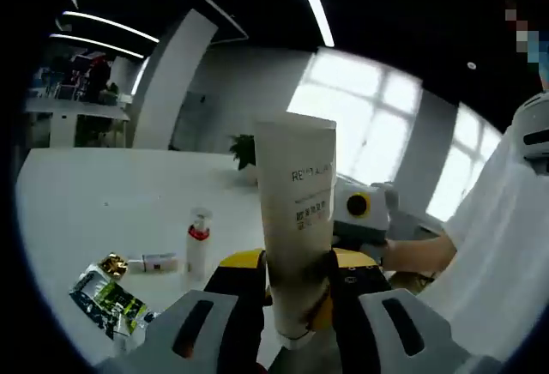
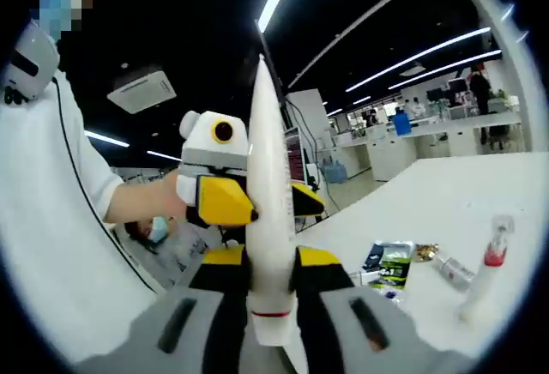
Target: Arrange the skincare products in the storage area until every visible bottle or jar stands upright without overlapping.
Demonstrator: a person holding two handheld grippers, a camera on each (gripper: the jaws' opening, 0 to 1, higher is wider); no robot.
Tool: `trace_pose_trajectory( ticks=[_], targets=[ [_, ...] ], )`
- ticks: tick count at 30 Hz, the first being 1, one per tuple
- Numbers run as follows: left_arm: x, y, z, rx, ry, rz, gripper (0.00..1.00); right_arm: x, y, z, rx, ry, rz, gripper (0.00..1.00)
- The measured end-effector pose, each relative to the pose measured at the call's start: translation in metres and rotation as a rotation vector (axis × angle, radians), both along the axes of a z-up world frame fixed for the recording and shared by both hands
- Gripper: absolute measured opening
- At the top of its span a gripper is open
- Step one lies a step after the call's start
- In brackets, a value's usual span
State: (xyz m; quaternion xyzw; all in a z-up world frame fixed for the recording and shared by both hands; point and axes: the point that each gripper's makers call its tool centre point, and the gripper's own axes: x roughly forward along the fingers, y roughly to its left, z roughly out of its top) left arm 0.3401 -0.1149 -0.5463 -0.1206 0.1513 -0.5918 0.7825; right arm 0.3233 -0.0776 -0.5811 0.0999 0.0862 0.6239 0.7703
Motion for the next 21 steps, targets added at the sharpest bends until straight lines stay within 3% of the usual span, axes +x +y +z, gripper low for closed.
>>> trace_pose_trajectory(
  ticks=[4, 12, 21],
  targets=[
    [-0.012, -0.003, 0.003, 0.027, -0.054, -0.067, 0.21, -0.012, 0.000, 0.001, 0.015, -0.015, 0.085, 0.20],
    [-0.023, -0.003, 0.003, 0.074, -0.112, -0.120, 0.19, -0.021, 0.001, -0.002, 0.027, -0.039, 0.127, 0.20],
    [-0.014, -0.008, -0.006, 0.190, -0.143, -0.085, 0.19, -0.009, -0.004, -0.010, -0.025, -0.065, 0.102, 0.21]
  ],
)
